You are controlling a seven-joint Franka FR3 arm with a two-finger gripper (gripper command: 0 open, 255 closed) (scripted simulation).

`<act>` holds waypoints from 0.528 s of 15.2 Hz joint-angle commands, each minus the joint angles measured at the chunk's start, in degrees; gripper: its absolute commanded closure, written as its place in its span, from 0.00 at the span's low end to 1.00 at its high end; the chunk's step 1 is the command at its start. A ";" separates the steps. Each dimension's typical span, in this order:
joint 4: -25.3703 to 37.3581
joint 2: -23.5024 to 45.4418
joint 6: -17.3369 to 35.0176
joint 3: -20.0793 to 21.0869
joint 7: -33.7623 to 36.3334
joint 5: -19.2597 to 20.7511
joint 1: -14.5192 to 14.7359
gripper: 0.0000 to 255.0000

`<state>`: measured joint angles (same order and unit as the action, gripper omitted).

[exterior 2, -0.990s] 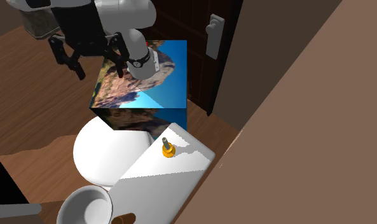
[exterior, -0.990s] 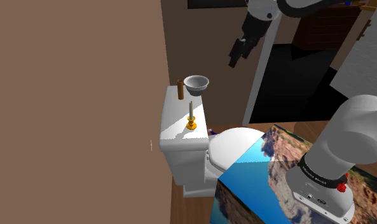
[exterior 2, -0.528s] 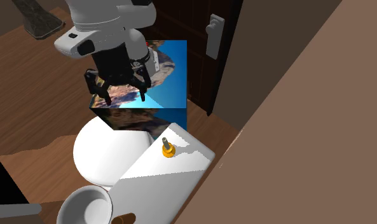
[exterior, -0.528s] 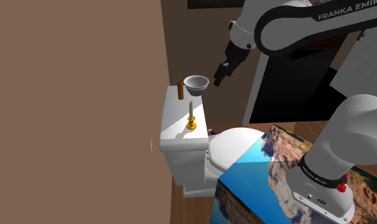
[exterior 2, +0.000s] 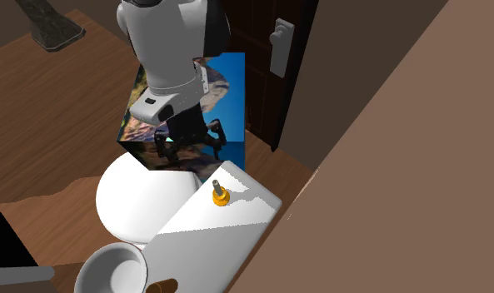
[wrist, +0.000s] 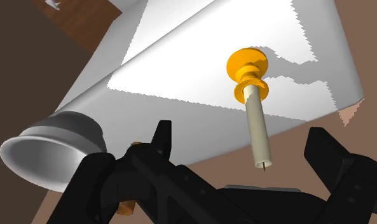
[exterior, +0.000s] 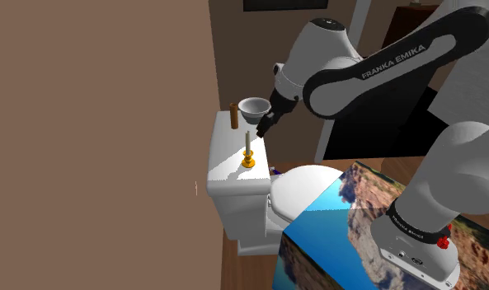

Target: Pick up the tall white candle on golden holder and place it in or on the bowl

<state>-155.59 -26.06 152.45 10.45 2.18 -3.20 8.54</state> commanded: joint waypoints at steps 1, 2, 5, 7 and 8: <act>0.20 5.11 5.90 1.35 0.76 0.35 0.06 0.00; 0.40 7.48 8.45 2.10 1.28 0.74 -0.06 0.00; 1.21 13.09 13.94 4.08 3.08 2.67 -1.15 0.00; 1.61 15.23 15.66 4.77 4.04 4.00 -2.12 0.00; 1.83 16.30 16.49 5.16 4.63 4.81 -2.68 0.00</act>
<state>-153.82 -10.70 168.00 15.41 6.54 1.06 6.25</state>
